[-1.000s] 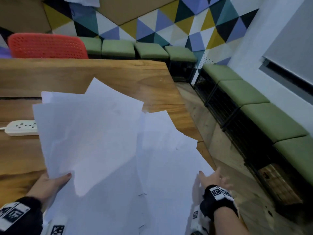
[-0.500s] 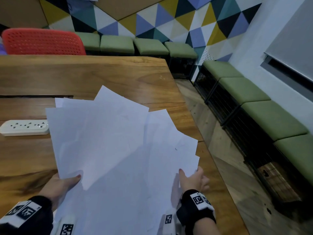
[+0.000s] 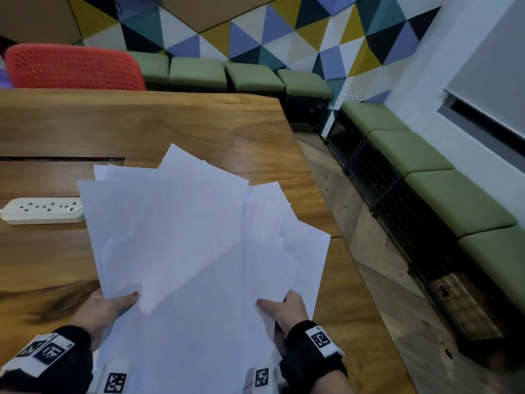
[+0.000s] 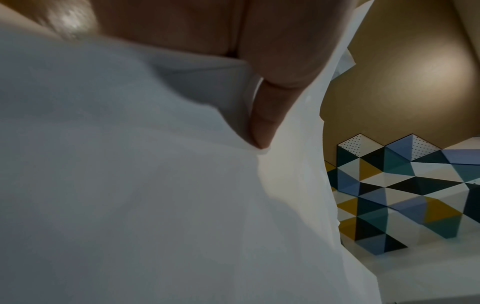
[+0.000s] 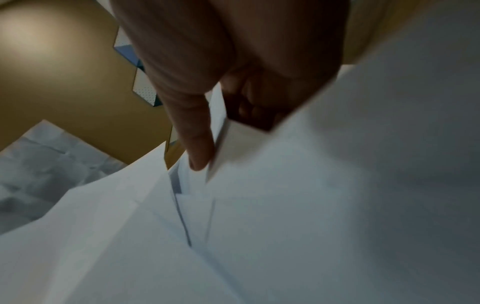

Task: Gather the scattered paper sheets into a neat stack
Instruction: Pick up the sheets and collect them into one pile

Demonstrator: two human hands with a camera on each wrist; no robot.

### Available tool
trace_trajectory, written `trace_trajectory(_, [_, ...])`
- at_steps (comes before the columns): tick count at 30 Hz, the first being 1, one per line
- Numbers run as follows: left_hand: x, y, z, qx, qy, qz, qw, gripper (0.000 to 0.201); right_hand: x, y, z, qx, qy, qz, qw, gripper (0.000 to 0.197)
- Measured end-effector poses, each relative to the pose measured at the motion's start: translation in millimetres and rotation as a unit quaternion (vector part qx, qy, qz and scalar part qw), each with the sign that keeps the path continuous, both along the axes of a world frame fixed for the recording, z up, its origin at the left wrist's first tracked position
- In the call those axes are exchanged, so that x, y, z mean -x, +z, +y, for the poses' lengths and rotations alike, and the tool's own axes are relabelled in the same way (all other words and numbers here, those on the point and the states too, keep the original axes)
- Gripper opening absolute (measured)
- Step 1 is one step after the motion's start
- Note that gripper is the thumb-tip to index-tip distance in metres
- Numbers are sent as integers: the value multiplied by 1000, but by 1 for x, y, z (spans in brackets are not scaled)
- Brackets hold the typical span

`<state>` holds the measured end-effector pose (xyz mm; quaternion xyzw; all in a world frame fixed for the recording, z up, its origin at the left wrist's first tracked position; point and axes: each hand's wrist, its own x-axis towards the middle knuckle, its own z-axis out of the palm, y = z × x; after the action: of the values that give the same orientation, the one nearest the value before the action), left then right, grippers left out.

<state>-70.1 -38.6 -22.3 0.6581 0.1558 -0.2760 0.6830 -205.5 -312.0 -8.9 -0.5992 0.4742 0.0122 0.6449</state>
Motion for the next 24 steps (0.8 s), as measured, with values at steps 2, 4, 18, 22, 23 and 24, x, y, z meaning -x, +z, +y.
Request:
trace_trajectory(2, [-1,0,0,-3,-4,0,1000,26,1,-2,7,11,18,16,1000,23])
trace_trajectory(4, [0,-1,0,-5,-4,2,1000,27,2,-3,7,39,29,29,998,18])
trace_trajectory(18, [-2,-8,2,-45,4,12,999,36,1,38,-17,274,214,86,934,28])
trace_trajectory(22, [0,-6,1,-53,8,7,999,38,3,55,-23,350,235,95,902,24])
trace_trajectory(23, [0,-6,1,-53,8,6,999,38,3,59,-25,366,226,96,897,23])
trace_trajectory(24, [0,-5,0,-53,6,6,999,37,4,63,-28,375,228,99,893,22])
